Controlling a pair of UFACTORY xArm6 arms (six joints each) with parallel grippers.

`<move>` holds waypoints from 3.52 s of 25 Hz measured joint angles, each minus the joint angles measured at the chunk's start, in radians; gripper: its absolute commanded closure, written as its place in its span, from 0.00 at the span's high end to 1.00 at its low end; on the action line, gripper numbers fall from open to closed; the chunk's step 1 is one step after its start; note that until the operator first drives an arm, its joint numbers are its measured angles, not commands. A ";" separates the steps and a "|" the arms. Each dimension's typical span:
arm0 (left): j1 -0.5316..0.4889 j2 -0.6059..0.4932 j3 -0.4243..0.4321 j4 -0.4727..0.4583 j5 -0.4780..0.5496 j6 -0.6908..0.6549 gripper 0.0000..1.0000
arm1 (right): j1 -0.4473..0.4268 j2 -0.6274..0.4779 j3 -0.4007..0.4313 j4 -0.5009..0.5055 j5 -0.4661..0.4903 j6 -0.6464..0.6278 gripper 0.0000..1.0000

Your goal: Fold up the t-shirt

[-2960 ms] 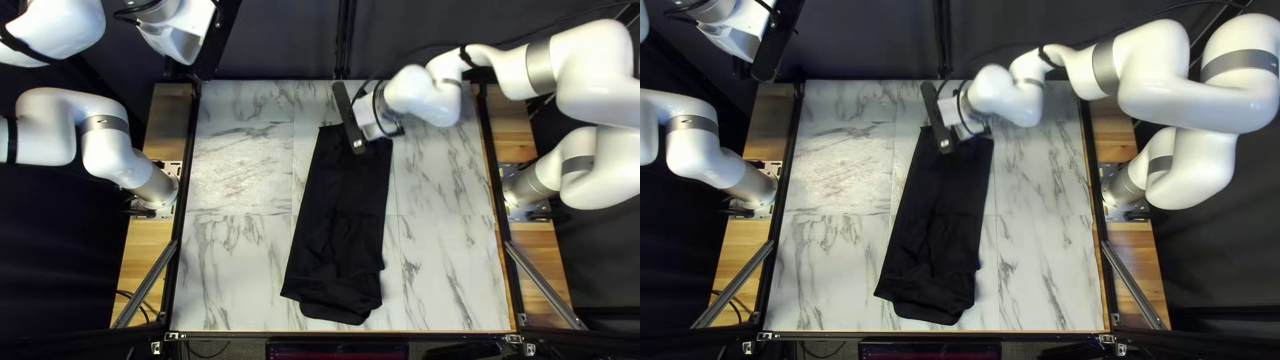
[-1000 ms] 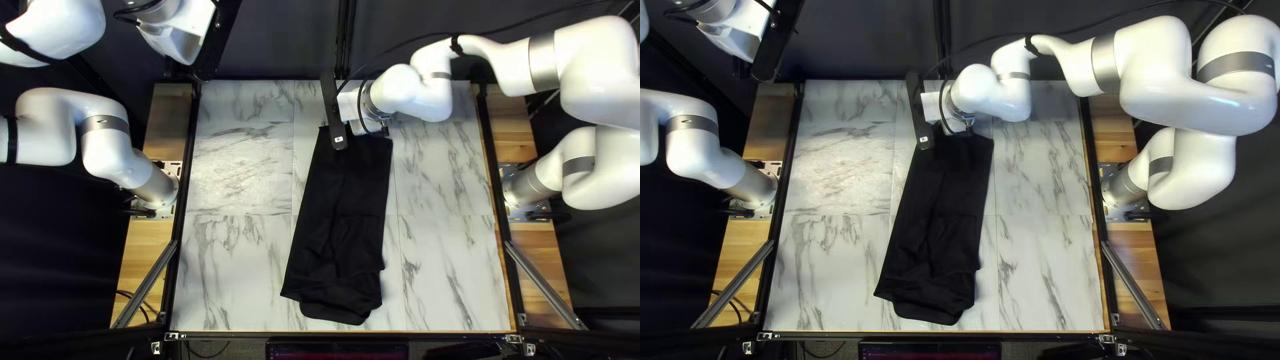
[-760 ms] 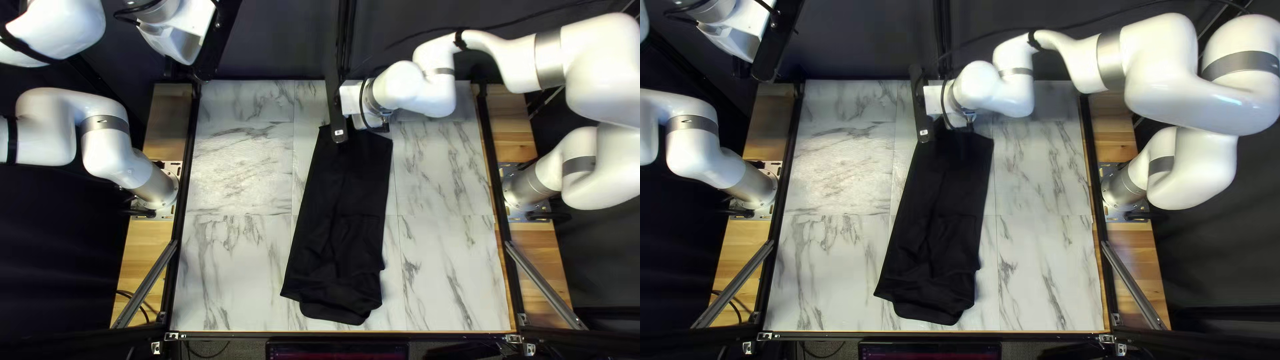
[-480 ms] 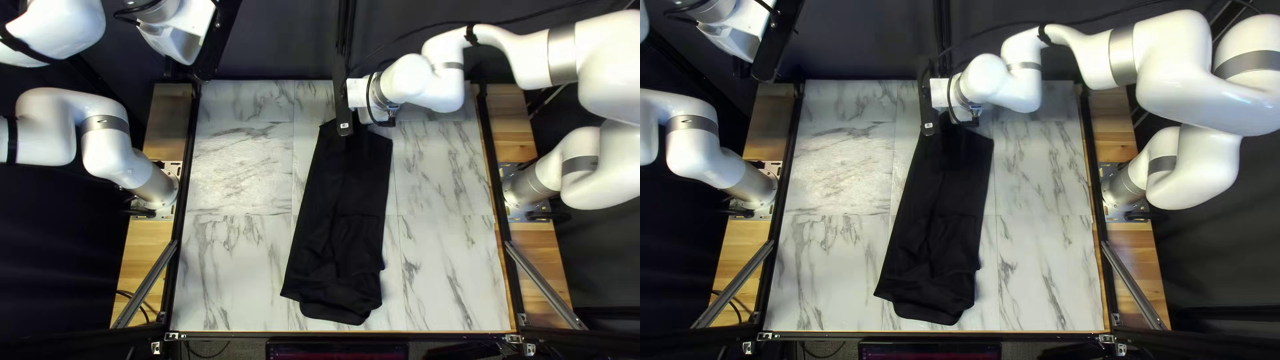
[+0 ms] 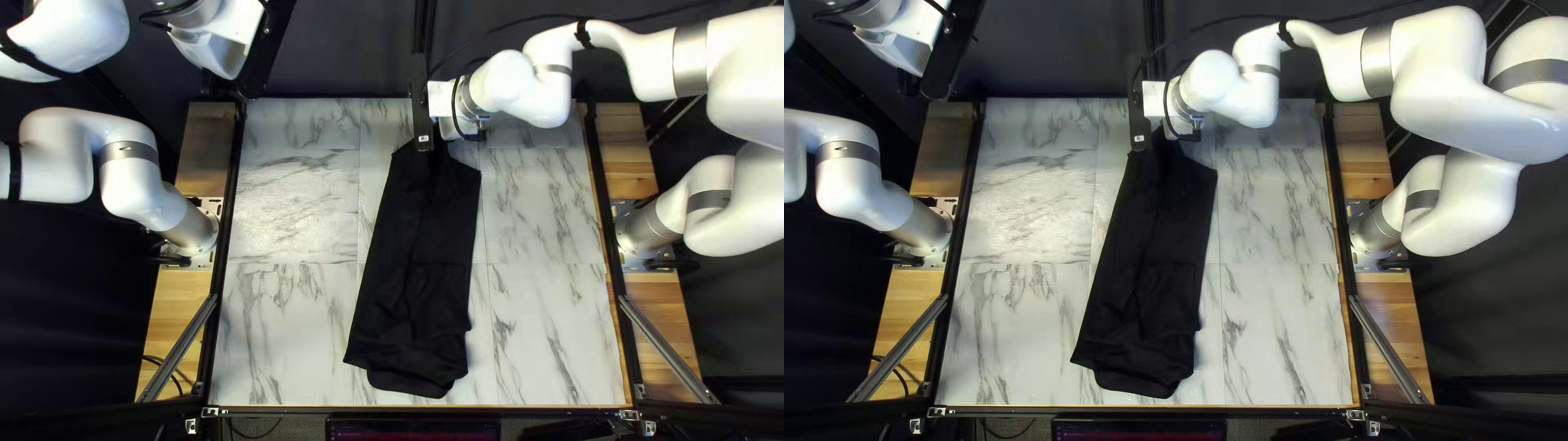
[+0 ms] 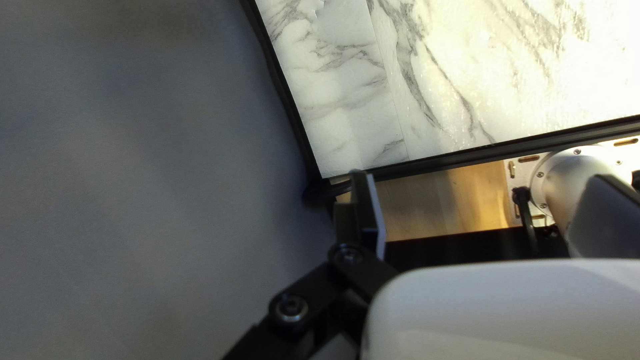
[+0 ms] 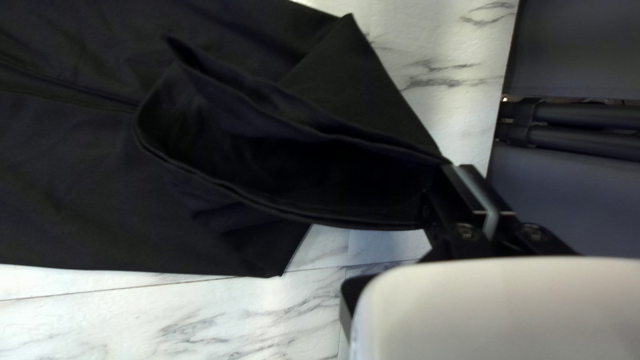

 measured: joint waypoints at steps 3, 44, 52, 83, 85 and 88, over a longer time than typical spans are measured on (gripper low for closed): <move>0.000 0.000 0.000 0.000 0.000 0.000 1.00 | 0.030 0.007 0.014 -0.028 -0.015 0.042 0.00; 0.000 0.000 0.000 0.000 0.000 0.000 1.00 | 0.127 0.164 0.035 -0.010 -0.076 0.041 0.82; 0.000 0.000 0.000 0.000 0.000 0.000 1.00 | 0.093 0.209 0.033 0.030 -0.096 -0.032 0.02; 0.000 0.000 0.000 0.000 0.000 0.000 1.00 | -0.065 0.097 0.040 0.103 -0.172 -0.202 0.00; 0.000 0.000 0.000 0.000 0.000 0.000 1.00 | -0.080 0.084 0.064 0.117 -0.202 -0.228 0.00; 0.000 0.000 0.000 0.000 0.000 0.000 1.00 | -0.103 0.065 0.104 0.127 -0.248 -0.262 0.00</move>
